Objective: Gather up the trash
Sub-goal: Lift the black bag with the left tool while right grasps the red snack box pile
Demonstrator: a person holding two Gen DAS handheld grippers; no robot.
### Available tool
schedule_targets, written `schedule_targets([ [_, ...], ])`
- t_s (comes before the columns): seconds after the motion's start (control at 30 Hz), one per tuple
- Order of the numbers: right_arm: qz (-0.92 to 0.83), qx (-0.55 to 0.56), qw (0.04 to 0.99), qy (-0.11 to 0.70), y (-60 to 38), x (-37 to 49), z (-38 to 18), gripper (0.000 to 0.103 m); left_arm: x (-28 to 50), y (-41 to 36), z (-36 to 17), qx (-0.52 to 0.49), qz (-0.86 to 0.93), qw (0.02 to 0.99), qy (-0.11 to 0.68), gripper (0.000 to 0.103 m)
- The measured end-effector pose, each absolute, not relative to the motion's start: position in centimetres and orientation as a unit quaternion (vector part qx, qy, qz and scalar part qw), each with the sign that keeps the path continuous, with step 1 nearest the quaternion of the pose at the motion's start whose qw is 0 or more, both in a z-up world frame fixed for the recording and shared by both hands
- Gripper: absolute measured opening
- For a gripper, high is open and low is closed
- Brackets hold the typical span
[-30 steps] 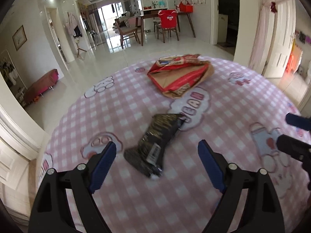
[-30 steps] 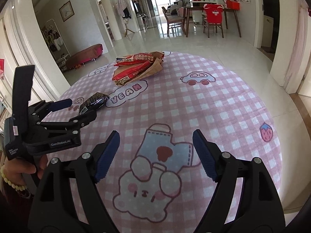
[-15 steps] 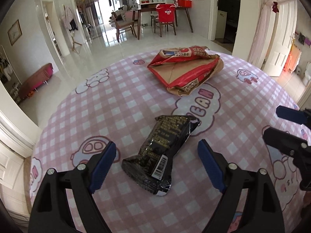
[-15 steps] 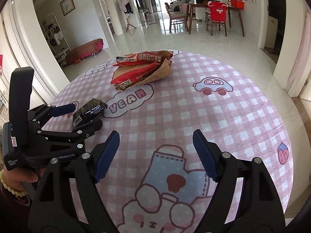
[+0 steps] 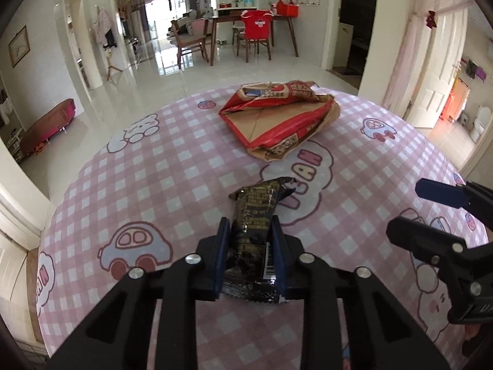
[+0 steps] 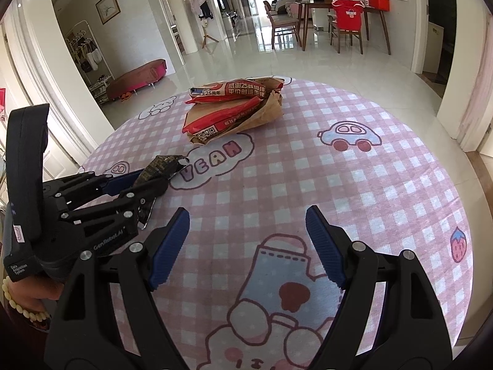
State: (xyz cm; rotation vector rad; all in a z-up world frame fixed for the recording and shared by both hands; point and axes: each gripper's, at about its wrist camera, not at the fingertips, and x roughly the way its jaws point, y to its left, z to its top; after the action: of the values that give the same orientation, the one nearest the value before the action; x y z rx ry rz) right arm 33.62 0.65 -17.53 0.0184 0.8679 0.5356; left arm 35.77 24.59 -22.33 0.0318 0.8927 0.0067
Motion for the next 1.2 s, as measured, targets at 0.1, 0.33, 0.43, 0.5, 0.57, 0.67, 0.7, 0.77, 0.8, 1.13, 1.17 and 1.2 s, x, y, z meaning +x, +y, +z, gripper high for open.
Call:
schedule_targets([
  [0.1,0.255,0.008,0.873,0.415,0.7,33.6,-17.5,0.077,35.7,25.2,-22.2,-0.012,0.006,0.903,0.43,0.02],
  [0.33,0.256,0.01,0.876,0.408,0.3,33.5,-16.9,0.077,34.7,27.4,-21.2,-0.071,0.021,0.911,0.405,0.015],
  [0.43,0.258,0.01,0.878,0.404,0.3,33.5,-16.5,0.077,34.3,28.1,-20.4,-0.085,0.025,0.918,0.387,0.015],
  [0.5,0.26,0.009,0.878,0.402,0.4,33.6,-16.3,0.077,34.2,28.2,-19.8,-0.091,0.028,0.922,0.376,0.015],
  [0.57,0.261,0.005,0.878,0.4,0.6,33.7,-16.2,0.077,33.9,28.6,-19.4,-0.096,0.032,0.925,0.365,0.015],
  [0.67,0.264,0.001,0.878,0.399,1.0,33.8,-16.1,0.077,34.0,29.1,-19.0,-0.102,0.033,0.927,0.358,0.014],
  [0.7,0.264,0.0,0.879,0.398,1.1,33.9,-16.0,0.077,34.0,29.3,-18.9,-0.103,0.033,0.928,0.357,0.014],
  [0.77,0.266,-0.002,0.879,0.396,1.3,34.0,-16.0,0.077,34.1,29.6,-18.9,-0.107,0.037,0.929,0.353,0.014],
  [0.8,0.267,-0.003,0.879,0.396,1.5,34.1,-16.0,0.077,34.0,29.6,-19.0,-0.108,0.037,0.929,0.353,0.014],
  [1.13,0.273,-0.017,0.881,0.387,2.6,34.4,-16.2,0.077,33.8,30.0,-20.1,-0.12,0.041,0.928,0.35,0.014],
  [1.17,0.274,-0.018,0.881,0.385,2.7,34.4,-16.1,0.077,33.7,30.0,-20.2,-0.12,0.041,0.928,0.35,0.014],
  [1.2,0.274,-0.02,0.882,0.384,2.8,34.3,-16.1,0.077,33.6,30.1,-20.2,-0.121,0.042,0.928,0.349,0.014],
])
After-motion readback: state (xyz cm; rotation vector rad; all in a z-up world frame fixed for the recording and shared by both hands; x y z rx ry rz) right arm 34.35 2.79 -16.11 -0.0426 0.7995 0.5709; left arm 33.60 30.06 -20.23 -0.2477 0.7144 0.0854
